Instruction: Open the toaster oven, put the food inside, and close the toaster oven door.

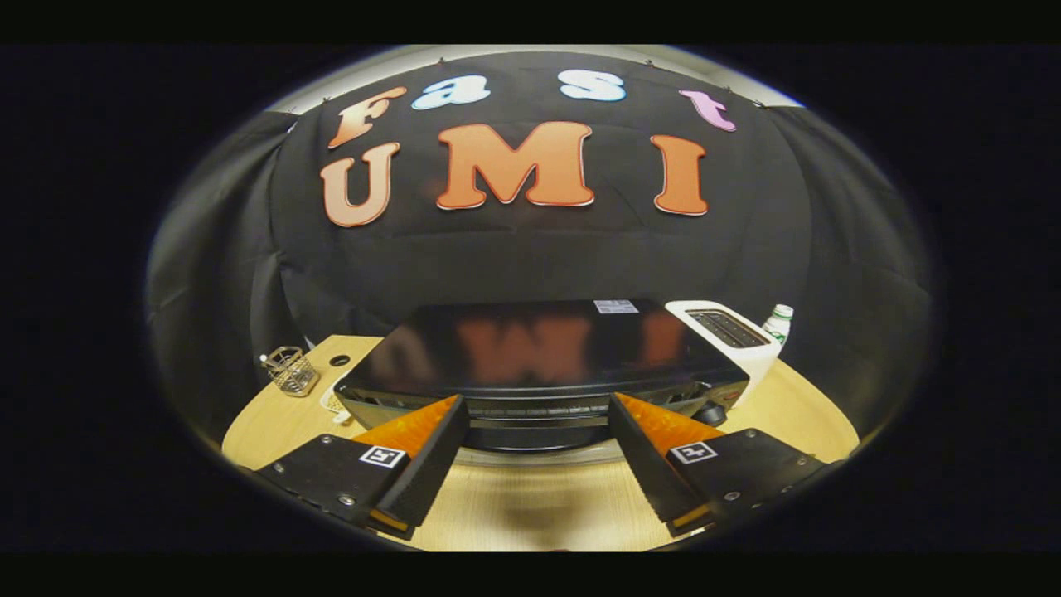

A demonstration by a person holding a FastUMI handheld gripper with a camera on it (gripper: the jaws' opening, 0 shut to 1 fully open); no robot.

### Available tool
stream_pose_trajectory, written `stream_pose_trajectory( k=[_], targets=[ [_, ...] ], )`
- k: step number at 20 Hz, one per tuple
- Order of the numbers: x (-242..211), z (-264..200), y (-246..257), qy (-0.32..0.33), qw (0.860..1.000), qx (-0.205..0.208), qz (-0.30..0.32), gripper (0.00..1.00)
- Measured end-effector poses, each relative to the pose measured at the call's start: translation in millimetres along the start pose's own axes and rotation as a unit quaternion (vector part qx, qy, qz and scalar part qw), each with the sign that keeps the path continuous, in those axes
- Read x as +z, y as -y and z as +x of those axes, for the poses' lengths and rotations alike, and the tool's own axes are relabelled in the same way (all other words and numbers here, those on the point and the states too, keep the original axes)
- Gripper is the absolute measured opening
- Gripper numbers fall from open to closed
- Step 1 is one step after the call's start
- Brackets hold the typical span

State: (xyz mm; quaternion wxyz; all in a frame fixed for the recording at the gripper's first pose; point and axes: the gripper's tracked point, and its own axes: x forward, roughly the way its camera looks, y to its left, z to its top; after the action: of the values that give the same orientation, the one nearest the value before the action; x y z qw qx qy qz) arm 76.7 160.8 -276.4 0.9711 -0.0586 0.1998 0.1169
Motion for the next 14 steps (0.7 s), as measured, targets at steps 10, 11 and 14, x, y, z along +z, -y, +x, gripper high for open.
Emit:
stream_pose_trajectory(
  k=[10,11,14],
  targets=[
    [-57.6,-54.1,4.7,-0.024,1.000,0.002,-0.010,1.00],
    [-63.5,-58.0,5.2,-0.028,1.000,0.002,-0.008,1.00],
    [-85.8,-68.2,7.1,-0.040,0.999,0.002,-0.009,1.00]
  ],
)
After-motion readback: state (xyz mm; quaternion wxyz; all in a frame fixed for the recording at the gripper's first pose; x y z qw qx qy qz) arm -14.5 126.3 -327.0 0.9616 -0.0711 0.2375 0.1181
